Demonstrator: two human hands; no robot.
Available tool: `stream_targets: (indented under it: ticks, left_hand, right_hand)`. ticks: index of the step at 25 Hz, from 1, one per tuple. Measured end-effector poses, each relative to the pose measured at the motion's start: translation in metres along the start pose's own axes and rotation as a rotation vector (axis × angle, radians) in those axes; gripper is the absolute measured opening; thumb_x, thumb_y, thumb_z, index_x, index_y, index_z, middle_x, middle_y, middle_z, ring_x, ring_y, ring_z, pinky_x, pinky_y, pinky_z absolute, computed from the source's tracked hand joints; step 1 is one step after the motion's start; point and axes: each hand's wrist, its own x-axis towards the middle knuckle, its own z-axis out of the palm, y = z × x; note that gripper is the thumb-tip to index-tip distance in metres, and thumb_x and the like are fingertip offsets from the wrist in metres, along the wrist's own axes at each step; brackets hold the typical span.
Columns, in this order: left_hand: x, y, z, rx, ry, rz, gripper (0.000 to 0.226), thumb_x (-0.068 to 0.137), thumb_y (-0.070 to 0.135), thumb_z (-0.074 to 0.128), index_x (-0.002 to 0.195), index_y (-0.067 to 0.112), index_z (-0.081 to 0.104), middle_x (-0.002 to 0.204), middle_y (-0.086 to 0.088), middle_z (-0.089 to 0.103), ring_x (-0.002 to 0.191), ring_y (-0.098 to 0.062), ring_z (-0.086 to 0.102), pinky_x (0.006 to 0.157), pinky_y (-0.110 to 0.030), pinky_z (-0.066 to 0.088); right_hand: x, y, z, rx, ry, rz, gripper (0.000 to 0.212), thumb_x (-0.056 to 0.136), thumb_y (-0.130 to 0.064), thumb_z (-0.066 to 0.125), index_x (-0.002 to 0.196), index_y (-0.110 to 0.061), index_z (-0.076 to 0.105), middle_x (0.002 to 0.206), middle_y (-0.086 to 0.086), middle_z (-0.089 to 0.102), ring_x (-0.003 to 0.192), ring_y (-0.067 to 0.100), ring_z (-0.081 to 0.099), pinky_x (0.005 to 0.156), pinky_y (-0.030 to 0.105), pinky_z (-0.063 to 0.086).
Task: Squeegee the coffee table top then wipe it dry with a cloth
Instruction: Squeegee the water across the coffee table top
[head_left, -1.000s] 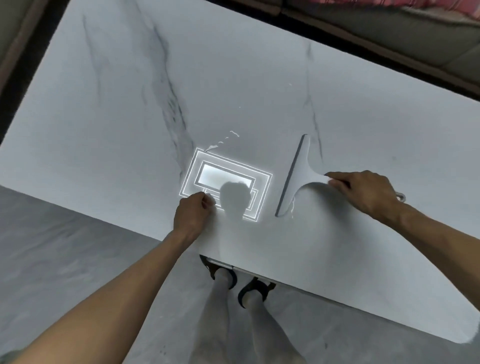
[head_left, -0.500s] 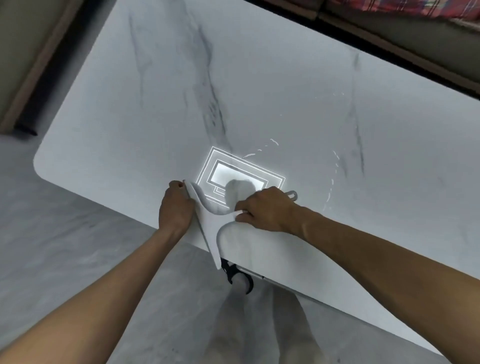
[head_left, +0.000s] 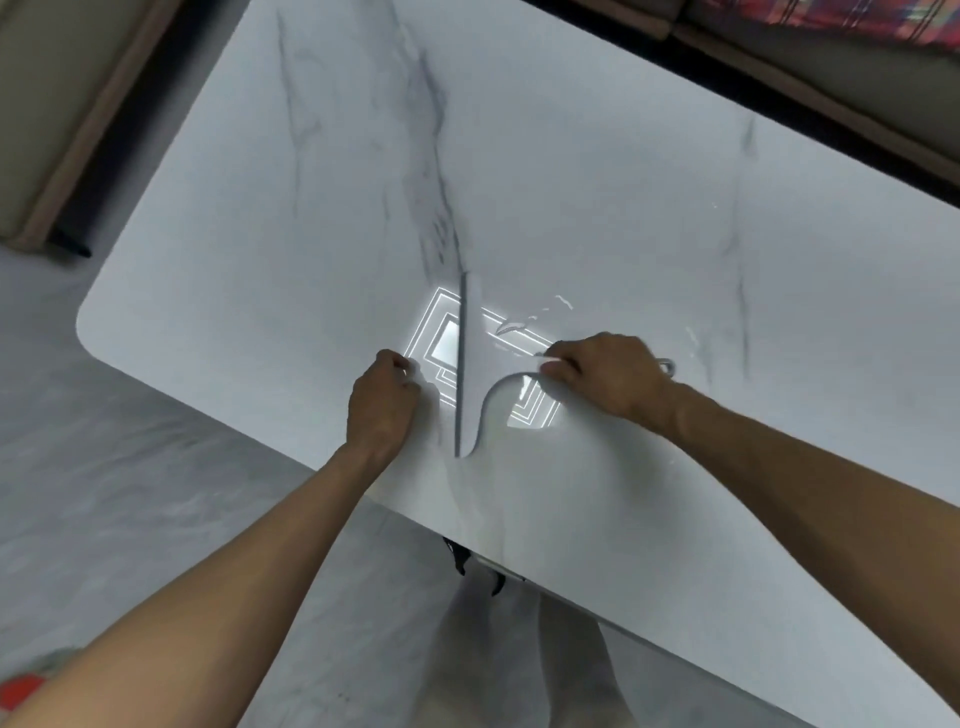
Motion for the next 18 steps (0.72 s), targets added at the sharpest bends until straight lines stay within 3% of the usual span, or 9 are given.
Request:
stream_targets:
  ticks: [3,6,8,11,15,18]
  left_hand:
    - [0.008,0.036,0.023,0.019,-0.032,0.018,0.022,0.089,0.023,0.046,0.109,0.019,0.053,0.098,0.004,0.061,0.089,-0.021,0.057,0.072,-0.028,0.039]
    - [0.021,0.082,0.065,0.094,0.028,0.19,0.031,0.087,0.017,0.051,0.118,0.016,0.049,0.113,-0.006,0.058,0.104,-0.028,0.058,0.081,-0.032,0.044]
    - [0.031,0.107,0.093,0.293,0.016,0.275,0.059,0.078,0.019,0.065,0.13,0.01,0.041,0.127,-0.016,0.049,0.116,-0.037,0.05,0.094,-0.042,0.046]
    - [0.044,0.137,0.131,0.522,-0.042,0.235,0.104,0.07,0.038,0.079,0.146,0.008,0.015,0.149,-0.031,0.019,0.134,-0.055,0.023,0.11,-0.057,0.029]
    - [0.056,0.158,0.157,0.575,-0.021,0.17,0.138,0.056,0.056,0.084,0.15,0.007,-0.005,0.152,-0.038,-0.005,0.136,-0.064,0.0,0.11,-0.067,0.01]
    - [0.065,0.153,0.159,0.535,-0.026,0.067,0.149,0.05,0.063,0.083,0.149,0.004,-0.011,0.151,-0.041,-0.009,0.134,-0.066,-0.004,0.109,-0.069,0.007]
  right_hand:
    - [-0.019,0.058,-0.013,0.039,0.022,0.155,0.035,0.098,-0.054,0.033,0.113,-0.039,0.062,0.103,-0.003,0.071,0.096,0.027,0.063,0.07,0.031,0.035]
    - [-0.058,0.12,-0.021,0.066,0.026,0.286,0.038,0.098,-0.056,0.029,0.109,-0.04,0.062,0.092,-0.005,0.069,0.089,0.026,0.062,0.069,0.033,0.039]
    - [-0.088,0.157,-0.025,0.085,0.035,0.375,0.039,0.097,-0.057,0.028,0.102,-0.038,0.062,0.077,-0.009,0.064,0.08,0.024,0.059,0.066,0.033,0.04]
    - [-0.128,0.201,-0.035,0.082,0.061,0.483,0.037,0.097,-0.056,0.029,0.101,-0.038,0.062,0.07,-0.011,0.06,0.076,0.024,0.059,0.063,0.033,0.04]
    - [-0.144,0.222,-0.066,0.106,0.111,0.49,0.037,0.095,-0.058,0.032,0.108,-0.04,0.062,0.07,-0.013,0.062,0.074,0.023,0.059,0.063,0.033,0.04]
    - [-0.088,0.218,-0.101,0.227,0.223,0.408,0.037,0.097,-0.053,0.038,0.122,-0.035,0.059,0.091,0.003,0.072,0.092,0.033,0.064,0.078,0.037,0.048]
